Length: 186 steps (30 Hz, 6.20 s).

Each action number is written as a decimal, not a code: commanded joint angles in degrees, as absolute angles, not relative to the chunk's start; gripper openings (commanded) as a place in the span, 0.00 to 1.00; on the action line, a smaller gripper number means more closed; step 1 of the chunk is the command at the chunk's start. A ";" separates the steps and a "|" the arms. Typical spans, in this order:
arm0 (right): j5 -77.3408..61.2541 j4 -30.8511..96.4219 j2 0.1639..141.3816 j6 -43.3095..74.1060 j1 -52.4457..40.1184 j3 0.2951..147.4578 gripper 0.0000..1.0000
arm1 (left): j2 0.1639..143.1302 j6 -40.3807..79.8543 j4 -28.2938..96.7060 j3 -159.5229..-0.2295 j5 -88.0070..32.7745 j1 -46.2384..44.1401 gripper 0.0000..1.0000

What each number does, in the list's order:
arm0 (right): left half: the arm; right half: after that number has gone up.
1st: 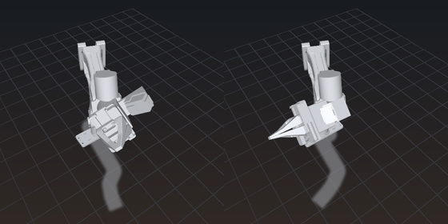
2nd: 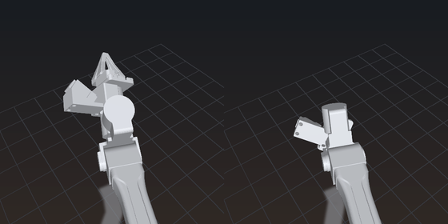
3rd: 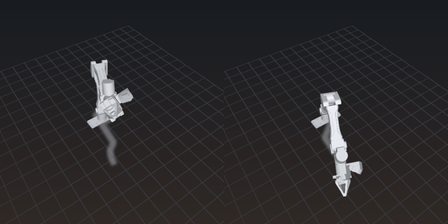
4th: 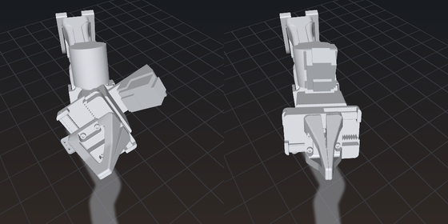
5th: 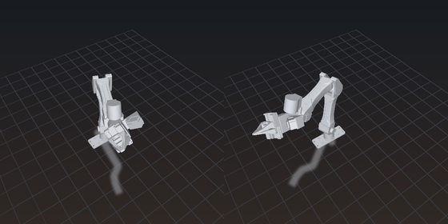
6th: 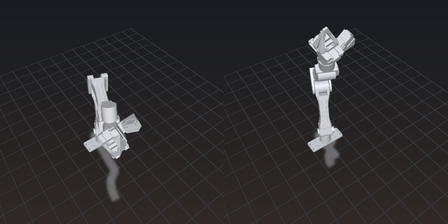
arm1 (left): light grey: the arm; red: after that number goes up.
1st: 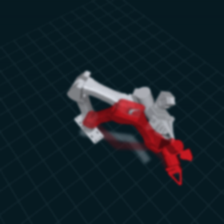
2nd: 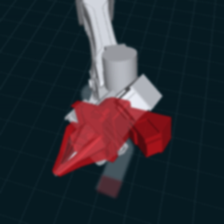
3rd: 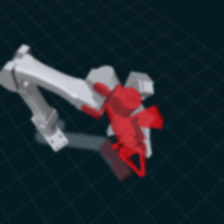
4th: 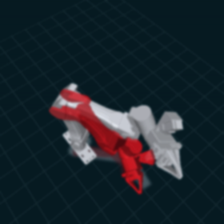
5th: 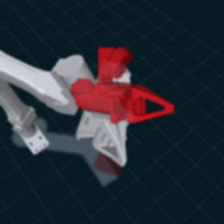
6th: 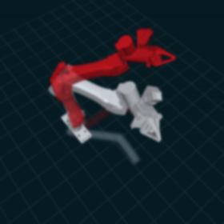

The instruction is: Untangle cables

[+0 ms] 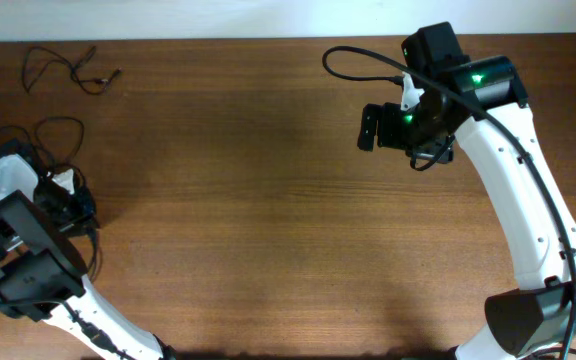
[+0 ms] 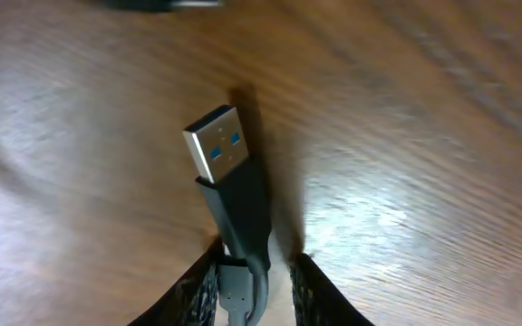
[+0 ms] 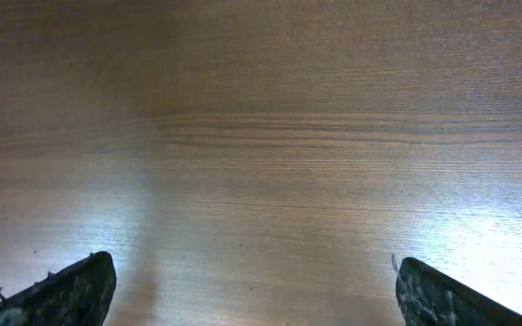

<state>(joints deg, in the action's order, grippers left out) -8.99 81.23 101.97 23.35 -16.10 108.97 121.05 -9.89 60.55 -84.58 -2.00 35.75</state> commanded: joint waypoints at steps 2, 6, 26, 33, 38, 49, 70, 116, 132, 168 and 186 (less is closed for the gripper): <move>-8.32 81.25 102.13 22.76 -15.99 109.67 0.98 | 120.68 -13.50 60.80 -84.03 -7.29 34.04 0.29; -8.32 81.25 102.13 22.76 -15.99 109.67 0.98 | 120.62 -13.52 61.58 -84.09 -7.27 33.36 0.38; -8.40 78.78 102.13 22.96 -15.99 109.69 0.98 | 93.67 -8.93 69.47 -97.30 -36.05 26.24 0.87; -7.66 82.83 100.31 22.74 -14.96 109.73 0.98 | 81.56 -9.06 74.17 -97.27 -27.59 10.92 0.99; -1.63 88.14 91.46 22.96 -13.78 109.73 0.99 | 79.15 -9.10 76.64 -97.27 -22.59 8.51 0.99; 3.73 95.37 63.26 22.98 -17.30 107.37 0.99 | 79.15 -9.08 76.64 -97.27 -22.63 8.51 0.99; 3.88 97.30 53.52 22.94 -17.30 102.74 0.98 | 79.15 -9.08 76.64 -97.27 -22.63 8.51 0.99; -5.58 3.51 0.19 -2.74 0.08 4.43 0.98 | 79.15 -9.08 76.66 -97.27 -22.63 8.51 0.99; -3.11 4.49 0.19 -2.59 0.08 0.32 0.98 | 79.15 -9.08 76.66 -97.27 -22.63 8.51 0.99; -2.35 4.45 0.19 -2.59 0.08 0.32 0.98 | 79.53 -9.10 77.10 -97.25 -20.84 8.51 0.99; -2.35 4.45 0.19 -2.59 0.08 0.32 0.98 | 30.17 -11.44 58.94 -52.18 -19.09 -2.79 0.99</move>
